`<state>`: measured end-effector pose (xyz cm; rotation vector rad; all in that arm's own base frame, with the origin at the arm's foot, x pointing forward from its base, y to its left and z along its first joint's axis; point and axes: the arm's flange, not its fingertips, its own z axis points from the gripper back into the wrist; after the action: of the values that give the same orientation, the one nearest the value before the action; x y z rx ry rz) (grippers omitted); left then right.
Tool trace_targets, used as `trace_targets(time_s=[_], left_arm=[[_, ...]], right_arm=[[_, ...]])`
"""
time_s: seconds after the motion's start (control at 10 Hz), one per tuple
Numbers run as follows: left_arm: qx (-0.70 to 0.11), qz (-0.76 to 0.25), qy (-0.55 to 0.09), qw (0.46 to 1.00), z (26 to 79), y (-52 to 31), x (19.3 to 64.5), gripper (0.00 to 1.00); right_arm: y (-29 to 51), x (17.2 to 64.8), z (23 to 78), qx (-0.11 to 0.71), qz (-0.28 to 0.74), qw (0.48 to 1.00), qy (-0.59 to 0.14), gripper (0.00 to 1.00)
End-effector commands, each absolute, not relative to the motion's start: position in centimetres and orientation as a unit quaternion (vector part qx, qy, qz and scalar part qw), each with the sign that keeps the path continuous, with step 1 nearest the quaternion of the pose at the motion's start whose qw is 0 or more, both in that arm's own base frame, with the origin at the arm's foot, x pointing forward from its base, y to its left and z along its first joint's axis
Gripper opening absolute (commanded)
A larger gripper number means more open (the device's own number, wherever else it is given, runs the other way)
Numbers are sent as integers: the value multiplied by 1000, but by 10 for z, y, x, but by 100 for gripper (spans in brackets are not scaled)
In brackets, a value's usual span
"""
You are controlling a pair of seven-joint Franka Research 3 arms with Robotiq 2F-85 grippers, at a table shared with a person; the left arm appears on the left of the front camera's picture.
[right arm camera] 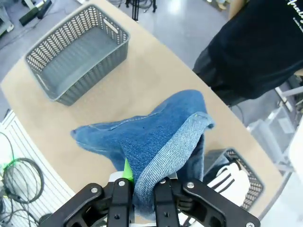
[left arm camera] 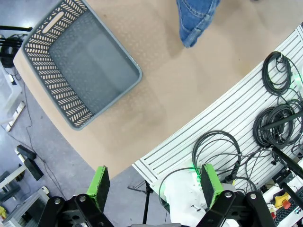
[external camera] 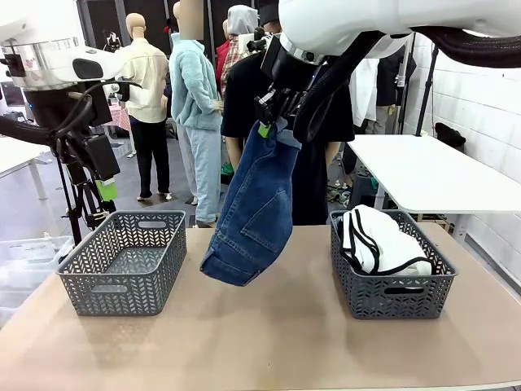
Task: Sort the tops and bottoms.
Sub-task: Sort the clothes according to human instructions.
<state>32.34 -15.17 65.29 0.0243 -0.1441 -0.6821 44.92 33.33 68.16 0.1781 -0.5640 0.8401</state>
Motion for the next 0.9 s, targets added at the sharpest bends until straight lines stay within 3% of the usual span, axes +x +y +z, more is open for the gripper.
trace_targets(time_s=[0.0, 0.8], left_arm=[[7, -343, -72, 936, 655, -150, 324, 100], [7, -343, -72, 936, 655, -150, 324, 100]], right_arm=[[333, 449, 686, 85, 401, 870, -274, 0], [333, 449, 686, 85, 401, 870, -274, 0]])
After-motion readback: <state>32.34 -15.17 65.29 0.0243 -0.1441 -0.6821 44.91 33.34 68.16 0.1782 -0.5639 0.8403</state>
